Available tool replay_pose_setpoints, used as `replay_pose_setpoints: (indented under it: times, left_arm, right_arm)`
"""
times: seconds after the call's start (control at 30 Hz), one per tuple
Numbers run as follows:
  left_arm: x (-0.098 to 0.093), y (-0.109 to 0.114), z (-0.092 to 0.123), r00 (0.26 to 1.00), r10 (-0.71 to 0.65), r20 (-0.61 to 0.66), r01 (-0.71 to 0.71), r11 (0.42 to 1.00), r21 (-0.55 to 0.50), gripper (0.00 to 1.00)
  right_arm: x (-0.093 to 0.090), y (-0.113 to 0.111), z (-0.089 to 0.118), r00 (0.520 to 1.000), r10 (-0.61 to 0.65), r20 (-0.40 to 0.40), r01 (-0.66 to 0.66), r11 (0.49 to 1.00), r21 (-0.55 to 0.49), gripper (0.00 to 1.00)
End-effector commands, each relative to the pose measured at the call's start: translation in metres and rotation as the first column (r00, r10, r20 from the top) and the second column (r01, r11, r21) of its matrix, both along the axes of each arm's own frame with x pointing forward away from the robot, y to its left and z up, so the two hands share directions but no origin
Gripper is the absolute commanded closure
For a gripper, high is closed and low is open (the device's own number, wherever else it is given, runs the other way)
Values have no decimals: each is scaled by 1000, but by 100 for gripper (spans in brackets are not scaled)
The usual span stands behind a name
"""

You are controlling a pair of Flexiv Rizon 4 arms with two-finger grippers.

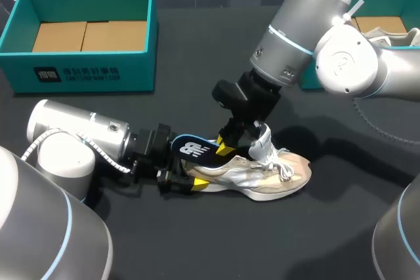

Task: Take the shoe out of the shoebox, open the shoe tongue, remove and reinsert the insole, then place the shoe into the shoebox

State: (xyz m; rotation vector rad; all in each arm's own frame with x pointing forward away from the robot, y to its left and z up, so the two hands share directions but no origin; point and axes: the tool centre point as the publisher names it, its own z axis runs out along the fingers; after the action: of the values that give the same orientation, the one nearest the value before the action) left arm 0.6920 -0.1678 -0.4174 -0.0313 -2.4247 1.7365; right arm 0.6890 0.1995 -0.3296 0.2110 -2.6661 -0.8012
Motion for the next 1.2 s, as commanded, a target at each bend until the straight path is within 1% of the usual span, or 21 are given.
replay_pose_setpoints:
  times: [0.03, 0.27, 0.4, 0.57, 0.77, 1.03, 1.2]
  left_arm:
    - [1, -1, -1, 1000, -1, 0, 1, 1000, 0, 100]
    - [1, -1, -1, 1000, -1, 0, 1, 1000, 0, 100]
    - [1, -1, -1, 1000, -1, 0, 1, 1000, 0, 100]
    - [1, -1, -1, 1000, -1, 0, 1, 1000, 0, 100]
    - [1, -1, -1, 1000, -1, 0, 1, 1000, 0, 100]
    - [1, -1, -1, 1000, -1, 0, 1, 1000, 0, 100]
    - [1, -1, -1, 1000, -1, 0, 1, 1000, 0, 100]
  right_arm:
    - [4, -1, -8, 1000, -6, -26, 7, 1000, 30, 66]
    - [5, 0, -6, 997, -20, -77, 24, 998, 50, 67]
    - [5, 2, -7, 992, -23, -124, 29, 999, 45, 69]
    - [5, 3, -4, 986, -29, -162, 34, 999, 27, 69]
    - [7, 8, -2, 982, -31, -186, 34, 999, 12, 66]
    - [4, 13, -3, 974, -37, -224, 39, 999, 6, 66]
    - [1, 17, -5, 971, -35, -235, 39, 999, 15, 69]
